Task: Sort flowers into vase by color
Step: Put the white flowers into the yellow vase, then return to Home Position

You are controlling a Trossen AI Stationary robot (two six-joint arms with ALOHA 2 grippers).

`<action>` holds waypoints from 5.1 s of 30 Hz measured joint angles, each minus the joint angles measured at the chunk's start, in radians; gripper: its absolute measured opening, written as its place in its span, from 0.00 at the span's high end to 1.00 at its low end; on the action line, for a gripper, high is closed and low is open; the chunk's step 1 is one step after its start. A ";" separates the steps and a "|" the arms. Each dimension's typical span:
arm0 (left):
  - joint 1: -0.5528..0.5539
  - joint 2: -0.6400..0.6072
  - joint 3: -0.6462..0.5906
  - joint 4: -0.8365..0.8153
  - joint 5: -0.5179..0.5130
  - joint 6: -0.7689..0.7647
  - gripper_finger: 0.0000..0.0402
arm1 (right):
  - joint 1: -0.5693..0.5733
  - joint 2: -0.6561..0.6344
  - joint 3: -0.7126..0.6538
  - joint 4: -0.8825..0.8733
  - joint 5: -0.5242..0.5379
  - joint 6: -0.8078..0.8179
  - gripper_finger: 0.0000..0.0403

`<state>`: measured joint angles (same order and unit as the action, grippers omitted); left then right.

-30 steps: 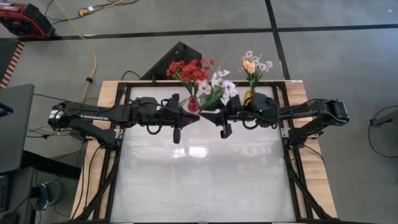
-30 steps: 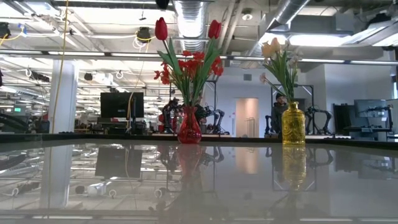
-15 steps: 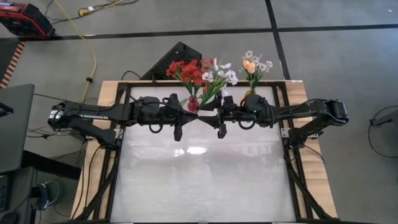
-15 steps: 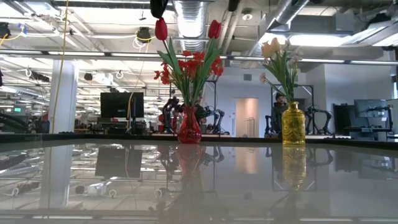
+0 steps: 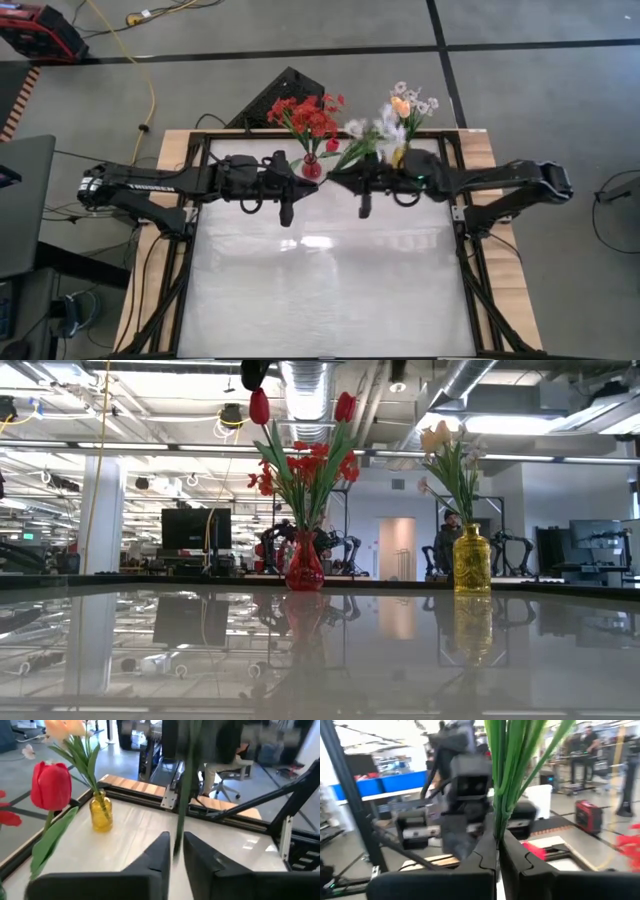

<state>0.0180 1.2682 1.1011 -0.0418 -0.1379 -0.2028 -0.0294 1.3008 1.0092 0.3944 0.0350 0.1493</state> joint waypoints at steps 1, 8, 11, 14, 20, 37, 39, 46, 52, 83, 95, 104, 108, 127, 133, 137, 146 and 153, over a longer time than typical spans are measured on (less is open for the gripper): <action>0.000 -0.001 0.000 -0.002 0.000 0.009 0.88 | -0.007 -0.027 0.000 -0.029 0.016 0.000 0.93; 0.002 -0.040 -0.001 -0.074 -0.090 -0.002 0.66 | -0.047 -0.220 -0.090 -0.194 0.133 0.013 0.93; 0.004 -0.067 -0.001 -0.128 -0.118 -0.003 0.60 | -0.052 -0.349 -0.197 -0.210 0.239 0.054 0.93; 0.002 -0.091 -0.001 -0.160 -0.099 -0.015 0.56 | -0.051 -0.495 -0.328 -0.212 0.366 0.113 0.93; -0.014 -0.105 -0.002 -0.161 -0.001 -0.009 0.55 | -0.052 -0.703 -0.549 -0.224 0.635 0.276 0.93; -0.023 -0.105 -0.002 -0.163 -0.077 -0.028 0.54 | -0.273 -0.732 -0.605 -0.549 0.776 0.370 0.93; -0.023 -0.105 -0.002 -0.164 -0.078 -0.036 0.54 | -0.291 -0.733 -0.605 -0.535 0.775 0.347 0.93; -0.023 -0.105 -0.002 -0.164 -0.078 -0.045 0.54 | -0.347 -0.715 -0.605 -0.506 0.775 0.343 0.93; -0.024 -0.105 -0.002 -0.163 -0.077 -0.055 0.54 | -0.403 -0.644 -0.605 -0.429 0.769 0.339 0.93; -0.059 -0.104 -0.002 -0.216 -0.079 -0.142 0.54 | -0.438 -0.343 -0.605 -0.303 0.725 0.322 0.93; -0.059 -0.104 -0.002 -0.216 -0.079 -0.149 0.54 | -0.418 -0.407 -0.596 -0.448 0.676 0.314 0.46; -0.059 -0.104 -0.002 -0.225 -0.079 -0.123 0.54 | -0.418 -0.446 -0.400 -0.903 0.450 0.245 0.36; -0.059 -0.104 -0.002 -0.253 -0.079 -0.117 0.54 | -0.418 -0.445 -0.279 -1.124 0.343 0.225 0.36; -0.059 -0.104 -0.002 -0.264 -0.058 -0.096 0.54 | -0.165 -0.429 0.015 -1.090 -0.374 0.374 0.35; -0.059 -0.104 -0.002 -0.211 -0.047 -0.094 0.54 | -0.013 -0.360 0.015 -0.765 -0.372 0.321 0.35; -0.059 -0.114 -0.002 -0.150 0.007 -0.038 0.54 | 0.030 -0.294 0.015 -0.638 -0.371 0.235 0.36; -0.059 -0.225 -0.059 -0.112 0.011 0.019 0.61 | 0.019 -0.184 0.014 -0.622 -0.365 0.099 0.47; -0.033 -0.375 -0.240 -0.002 -0.026 0.010 0.80 | -0.054 -0.190 -0.089 -0.585 -0.372 -0.028 0.94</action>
<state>-0.0152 0.8932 0.8609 -0.0441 -0.1641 -0.1932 -0.0833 1.1103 0.9200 -0.1909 -0.3374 0.1216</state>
